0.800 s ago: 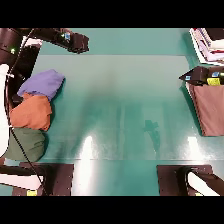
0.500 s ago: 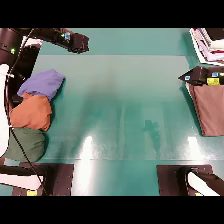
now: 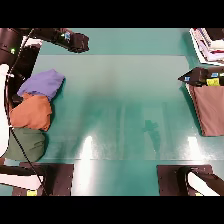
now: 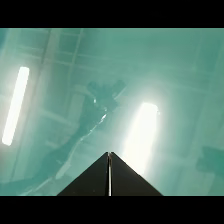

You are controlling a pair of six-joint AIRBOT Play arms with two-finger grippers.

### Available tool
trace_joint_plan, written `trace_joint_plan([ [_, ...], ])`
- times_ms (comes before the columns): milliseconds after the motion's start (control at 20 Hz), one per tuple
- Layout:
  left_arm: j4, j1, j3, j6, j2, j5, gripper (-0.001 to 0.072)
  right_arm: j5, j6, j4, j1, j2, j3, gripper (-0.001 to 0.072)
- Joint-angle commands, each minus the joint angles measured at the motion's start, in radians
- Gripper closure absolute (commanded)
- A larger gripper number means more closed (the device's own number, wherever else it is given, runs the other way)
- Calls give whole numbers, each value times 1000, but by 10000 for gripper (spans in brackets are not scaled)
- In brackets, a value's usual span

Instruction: Fold the shirts.

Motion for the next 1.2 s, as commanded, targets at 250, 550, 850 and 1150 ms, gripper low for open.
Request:
trace_joint_plan([
  [250,339,122,2,-60,0,-99,682,4,1,0,0,1,0,693],
  [550,345,356,-219,-76,0,-57,177,2,1,1,0,1,0,693],
  [850,346,448,-586,-74,0,225,178,-37,1,1,0,1,0,693],
  [1150,345,448,-570,-79,1,249,684,-60,1,2,0,1,0,693],
])
